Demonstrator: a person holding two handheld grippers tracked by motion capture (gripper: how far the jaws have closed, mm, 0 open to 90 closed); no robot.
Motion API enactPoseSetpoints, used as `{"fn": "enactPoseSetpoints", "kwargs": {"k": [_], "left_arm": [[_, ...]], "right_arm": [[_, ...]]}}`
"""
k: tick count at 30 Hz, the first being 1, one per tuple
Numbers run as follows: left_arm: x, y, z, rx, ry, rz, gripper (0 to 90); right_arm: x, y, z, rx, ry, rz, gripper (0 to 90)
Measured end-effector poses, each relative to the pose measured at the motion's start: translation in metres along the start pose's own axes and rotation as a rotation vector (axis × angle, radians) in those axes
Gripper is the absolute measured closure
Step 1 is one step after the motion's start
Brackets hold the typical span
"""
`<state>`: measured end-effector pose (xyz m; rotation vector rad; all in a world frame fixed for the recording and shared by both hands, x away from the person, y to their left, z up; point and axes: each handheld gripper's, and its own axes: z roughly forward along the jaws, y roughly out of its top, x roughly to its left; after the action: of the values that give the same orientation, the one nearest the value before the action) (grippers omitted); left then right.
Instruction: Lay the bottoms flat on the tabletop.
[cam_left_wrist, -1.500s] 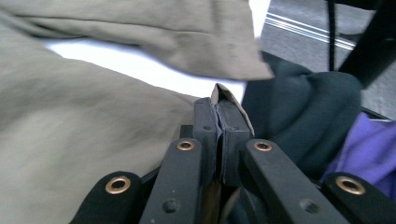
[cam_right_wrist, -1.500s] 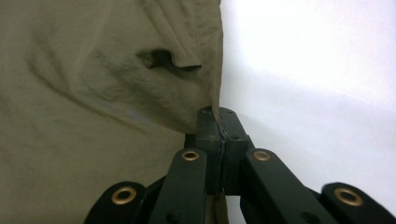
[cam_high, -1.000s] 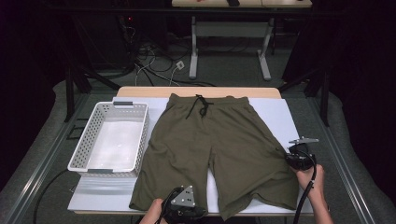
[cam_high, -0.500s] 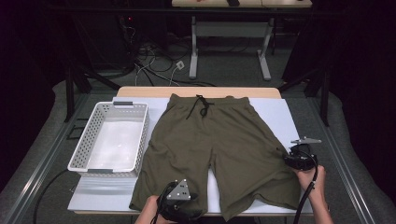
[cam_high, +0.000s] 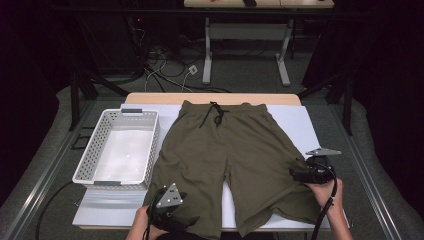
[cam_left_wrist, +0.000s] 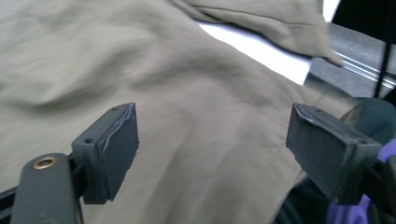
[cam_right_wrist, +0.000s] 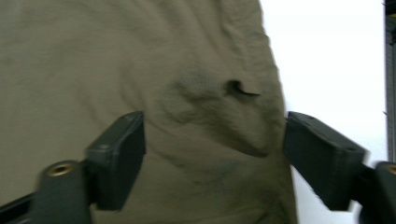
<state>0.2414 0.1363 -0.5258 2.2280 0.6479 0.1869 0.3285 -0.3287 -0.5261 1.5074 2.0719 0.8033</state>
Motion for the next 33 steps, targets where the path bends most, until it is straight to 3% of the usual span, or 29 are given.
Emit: {"fn": "enactPoseSetpoints", "kwargs": {"k": [8, 13, 21, 33], "left_arm": [[0.011, -0.011, -0.018, -0.011, 0.089, -0.034, 14.6], [0.011, -0.020, -0.025, -0.009, 0.119, -0.054, 13.8], [0.013, -0.032, -0.032, 0.001, 0.144, -0.076, 12.9], [0.015, -0.040, -0.039, 0.005, 0.176, -0.090, 13.1]], "right_arm": [[0.019, 0.001, -0.003, -0.019, 0.063, -0.032, 13.2], [0.032, 0.002, -0.005, -0.036, 0.101, -0.056, 10.9], [0.047, 0.003, -0.001, -0.036, 0.131, -0.094, 7.4], [0.053, 0.004, 0.000, -0.043, 0.149, -0.110, 7.3]]}}
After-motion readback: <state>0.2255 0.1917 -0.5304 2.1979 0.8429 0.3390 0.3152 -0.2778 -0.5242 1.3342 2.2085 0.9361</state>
